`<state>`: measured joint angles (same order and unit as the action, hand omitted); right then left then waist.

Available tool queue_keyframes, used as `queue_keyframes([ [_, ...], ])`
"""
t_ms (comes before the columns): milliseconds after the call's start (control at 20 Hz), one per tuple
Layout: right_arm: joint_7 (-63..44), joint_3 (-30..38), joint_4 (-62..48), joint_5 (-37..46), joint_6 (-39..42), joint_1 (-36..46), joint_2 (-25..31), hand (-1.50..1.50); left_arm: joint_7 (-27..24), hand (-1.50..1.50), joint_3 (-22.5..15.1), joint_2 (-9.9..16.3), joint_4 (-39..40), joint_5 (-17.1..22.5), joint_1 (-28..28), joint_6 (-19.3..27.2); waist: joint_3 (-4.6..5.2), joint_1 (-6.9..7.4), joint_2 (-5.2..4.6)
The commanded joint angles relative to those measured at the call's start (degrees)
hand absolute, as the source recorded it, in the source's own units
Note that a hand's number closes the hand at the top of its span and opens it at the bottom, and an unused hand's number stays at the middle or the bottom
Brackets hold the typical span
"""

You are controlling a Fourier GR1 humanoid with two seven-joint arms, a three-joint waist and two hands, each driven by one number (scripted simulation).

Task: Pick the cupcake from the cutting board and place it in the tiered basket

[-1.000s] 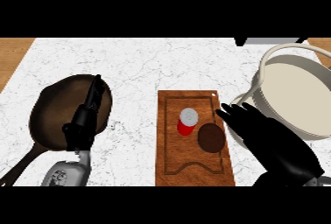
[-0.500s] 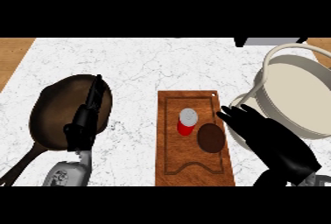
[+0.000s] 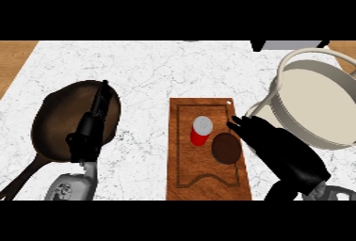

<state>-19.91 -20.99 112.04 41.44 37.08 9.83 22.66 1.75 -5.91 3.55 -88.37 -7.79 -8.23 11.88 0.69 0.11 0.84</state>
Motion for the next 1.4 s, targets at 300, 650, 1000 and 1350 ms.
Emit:
queue_keyframes([
  [300,-1.8,-1.6,-5.3,4.7,0.5,-0.9,-6.8,-1.5,-0.1,0.0,1.6,-0.8,2.7,-0.1,-1.8,-0.9,-0.68,-0.2,-0.83],
  [650,4.5,0.3,-15.5,9.4,-3.1,2.2,-8.9,-1.5,0.5,0.0,0.1,-2.4,-1.4,-2.3,0.8,0.2,-0.69,0.0,-0.85],
  [1000,1.3,-1.0,-14.0,11.1,0.4,2.8,-14.1,-1.5,1.5,0.0,0.2,-2.1,-1.7,-2.7,0.9,-1.3,-0.68,-0.02,-0.82],
  [1350,4.9,-2.2,-17.6,14.8,-6.5,-1.3,-15.9,-1.5,1.8,0.0,2.4,0.2,-4.5,-1.0,2.5,-3.5,-0.69,0.01,-0.81],
])
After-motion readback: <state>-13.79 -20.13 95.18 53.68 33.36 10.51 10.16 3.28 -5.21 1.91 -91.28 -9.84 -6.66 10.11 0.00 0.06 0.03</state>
